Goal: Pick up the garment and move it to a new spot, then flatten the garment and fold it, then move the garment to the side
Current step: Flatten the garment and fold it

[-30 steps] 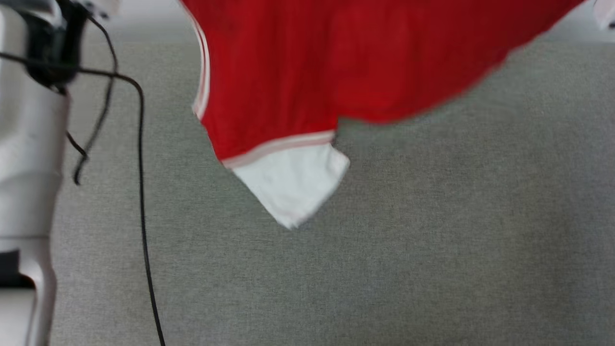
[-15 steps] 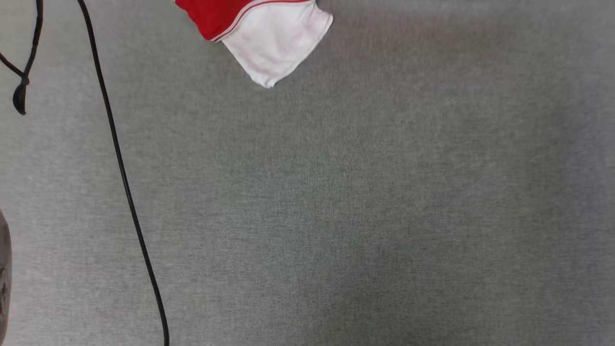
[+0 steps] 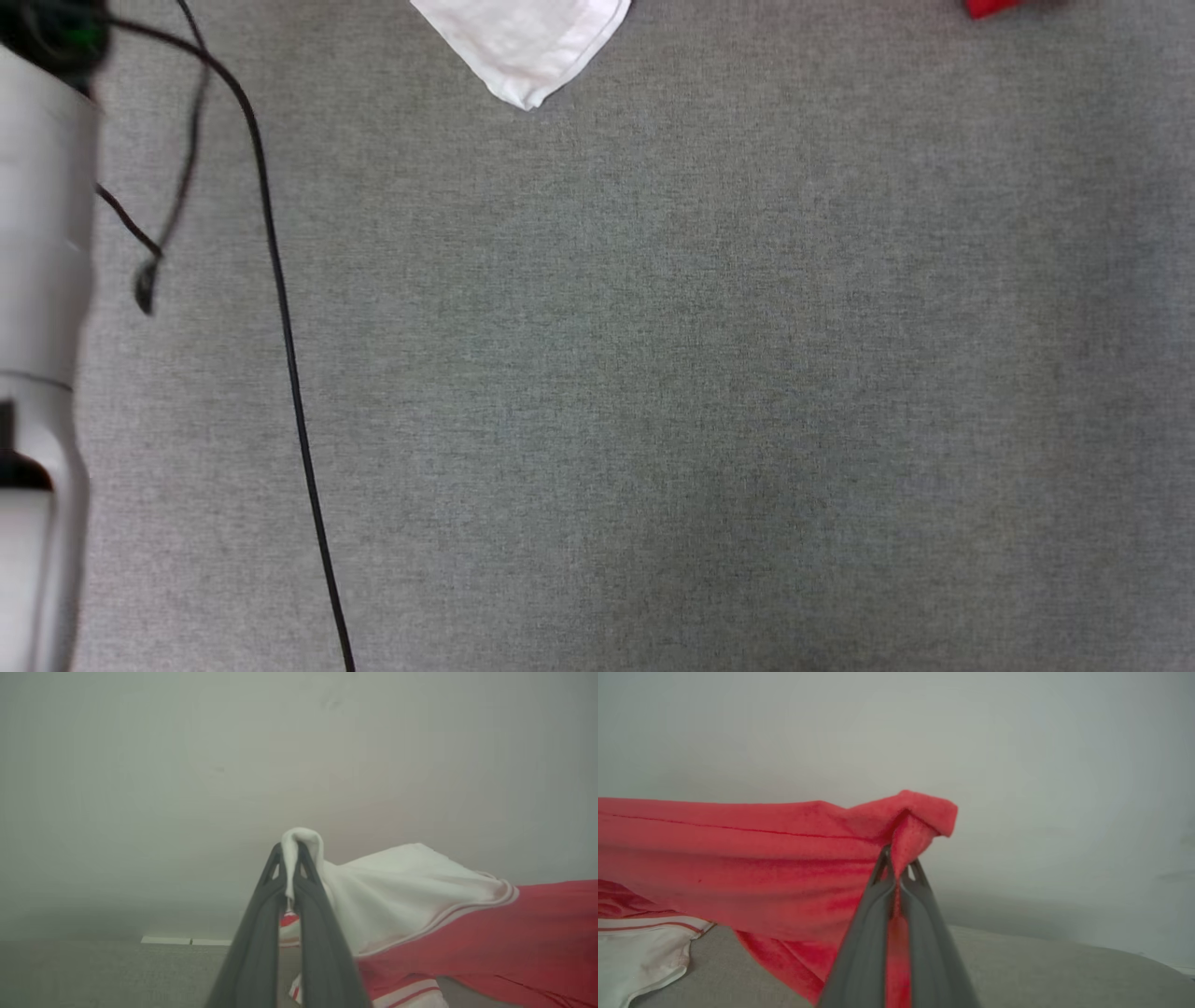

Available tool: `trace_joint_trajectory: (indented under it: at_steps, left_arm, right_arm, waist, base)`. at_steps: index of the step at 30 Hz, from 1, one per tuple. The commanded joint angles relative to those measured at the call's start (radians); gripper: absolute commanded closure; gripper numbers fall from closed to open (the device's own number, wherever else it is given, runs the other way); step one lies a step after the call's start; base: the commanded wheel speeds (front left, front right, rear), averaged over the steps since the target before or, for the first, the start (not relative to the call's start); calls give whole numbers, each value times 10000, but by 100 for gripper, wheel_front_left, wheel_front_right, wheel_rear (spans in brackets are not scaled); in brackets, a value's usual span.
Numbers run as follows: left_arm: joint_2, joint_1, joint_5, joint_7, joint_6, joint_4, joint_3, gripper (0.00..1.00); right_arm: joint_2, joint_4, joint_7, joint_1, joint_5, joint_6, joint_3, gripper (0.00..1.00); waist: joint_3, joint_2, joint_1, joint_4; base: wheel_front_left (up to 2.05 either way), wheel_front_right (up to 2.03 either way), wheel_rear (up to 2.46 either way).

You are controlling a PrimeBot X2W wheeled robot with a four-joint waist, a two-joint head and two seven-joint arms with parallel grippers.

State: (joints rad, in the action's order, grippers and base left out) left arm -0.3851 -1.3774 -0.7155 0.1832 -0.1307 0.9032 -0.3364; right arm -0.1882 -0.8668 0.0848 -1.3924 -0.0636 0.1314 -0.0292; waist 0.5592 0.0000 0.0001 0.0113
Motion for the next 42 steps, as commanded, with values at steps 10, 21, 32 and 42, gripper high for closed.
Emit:
trace_joint_trajectory:
  at_steps: [10, 21, 32, 42]
  left_arm:
    - [195, 3344, -1586, 132, 4, -299, -1319, 100]
    - [8, 6844, -2255, 677, 4, -1234, -2207, 100]
    - [-283, 10136, -2521, 781, 492, -2042, -2295, 100]
    - [-996, 13097, -3112, 522, 1846, -4208, -2018, 100]
  right_arm:
    - [75, -1065, -762, 3041, -1112, -14, 434, 100]
    - [-486, -873, -890, 6509, -2125, -16, 723, 100]
    - [-634, 443, -544, 9867, -2958, -18, 931, 100]
    - [-423, 3377, 194, 13175, -3004, -19, 214, 100]
  waist:
    - [-1468, 0, -1, 170]
    - [-3358, 0, -1, 407]
    - [-5261, 0, -1, 489]
    - [-5975, 0, -1, 568]
  base:
    - [0, 0, 0]
    - [0, 0, 0]
    - [0, 0, 0]
    - [0, 0, 0]
